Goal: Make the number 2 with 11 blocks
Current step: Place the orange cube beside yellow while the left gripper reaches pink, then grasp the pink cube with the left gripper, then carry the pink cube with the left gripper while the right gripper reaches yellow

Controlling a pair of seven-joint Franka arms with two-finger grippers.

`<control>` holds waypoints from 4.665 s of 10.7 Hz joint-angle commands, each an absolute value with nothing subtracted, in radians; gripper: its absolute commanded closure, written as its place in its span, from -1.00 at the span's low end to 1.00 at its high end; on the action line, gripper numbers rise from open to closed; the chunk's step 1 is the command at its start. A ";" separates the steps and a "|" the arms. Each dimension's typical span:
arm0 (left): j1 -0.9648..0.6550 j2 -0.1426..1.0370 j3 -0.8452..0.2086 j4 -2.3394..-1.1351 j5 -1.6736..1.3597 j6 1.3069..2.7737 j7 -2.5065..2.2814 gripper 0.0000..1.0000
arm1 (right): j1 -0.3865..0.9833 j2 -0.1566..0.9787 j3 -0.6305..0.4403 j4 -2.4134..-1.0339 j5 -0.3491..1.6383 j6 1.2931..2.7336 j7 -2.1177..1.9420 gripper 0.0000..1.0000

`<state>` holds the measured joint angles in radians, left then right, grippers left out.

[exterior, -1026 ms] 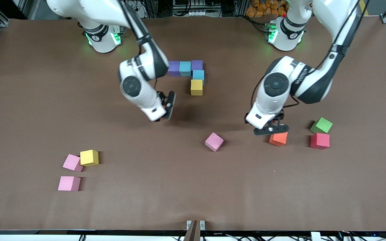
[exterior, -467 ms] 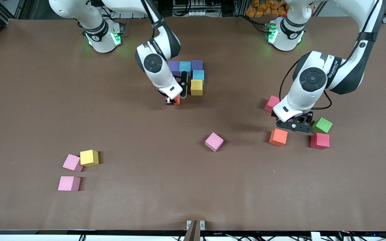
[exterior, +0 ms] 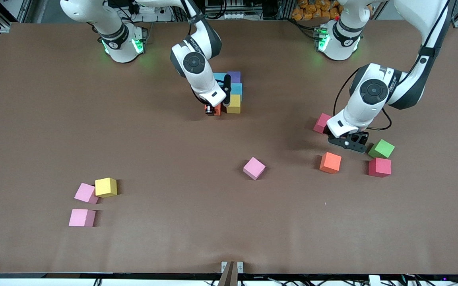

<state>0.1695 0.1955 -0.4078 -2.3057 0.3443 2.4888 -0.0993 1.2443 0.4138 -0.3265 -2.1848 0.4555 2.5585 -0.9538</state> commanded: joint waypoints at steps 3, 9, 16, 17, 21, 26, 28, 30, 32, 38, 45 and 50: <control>0.164 0.118 -0.448 -2.378 0.339 2.497 -0.084 -1.00 | 1.307 0.385 -0.336 -2.233 0.476 2.606 -0.873 0.75; 0.135 0.127 -0.497 -2.427 0.284 2.497 -0.069 -1.00 | 1.318 0.400 -0.336 -2.224 0.477 2.622 -0.854 0.74; 0.137 0.129 -0.495 -2.496 0.284 2.503 -0.057 -1.00 | 1.331 0.436 -0.334 -2.194 0.479 2.649 -0.807 0.75; 0.140 0.129 -0.495 -2.502 0.284 2.508 -0.057 -1.00 | 1.333 0.440 -0.334 -2.186 0.480 2.649 -0.804 0.75; 0.147 0.141 -0.486 -2.510 0.282 2.511 -0.058 -1.00 | 1.339 0.457 -0.334 -2.174 0.480 2.657 -0.787 0.75; 0.147 0.190 -0.469 -2.497 0.281 2.525 -0.080 -0.86 | 1.348 0.463 -0.334 -2.154 0.480 2.655 -0.698 -1.00; 0.144 0.198 -0.468 -2.485 0.282 2.525 -0.089 -0.22 | 1.348 0.462 -0.334 -2.145 0.479 2.649 -0.703 -1.00; 0.144 0.169 -0.468 -2.448 0.282 2.519 -0.112 0.19 | 1.344 0.450 -0.336 -2.145 0.477 2.646 -0.712 -1.00; 0.132 0.149 -0.486 -2.387 0.281 2.511 -0.158 0.67 | 1.338 0.425 -0.342 -2.146 0.476 2.623 -0.732 -1.00; 0.081 0.130 -0.681 -2.096 0.259 2.174 -0.313 0.71 | 1.335 0.336 -0.444 -2.135 0.466 2.472 -0.765 -1.00; -0.041 0.138 -0.716 -1.896 0.164 1.942 -0.328 0.88 | 0.985 0.322 -0.569 -1.919 0.288 2.149 -0.776 -1.00; -0.274 0.234 -0.704 -1.806 0.186 1.945 -0.331 0.85 | 0.697 0.396 -0.566 -1.793 0.166 2.143 -0.782 -1.00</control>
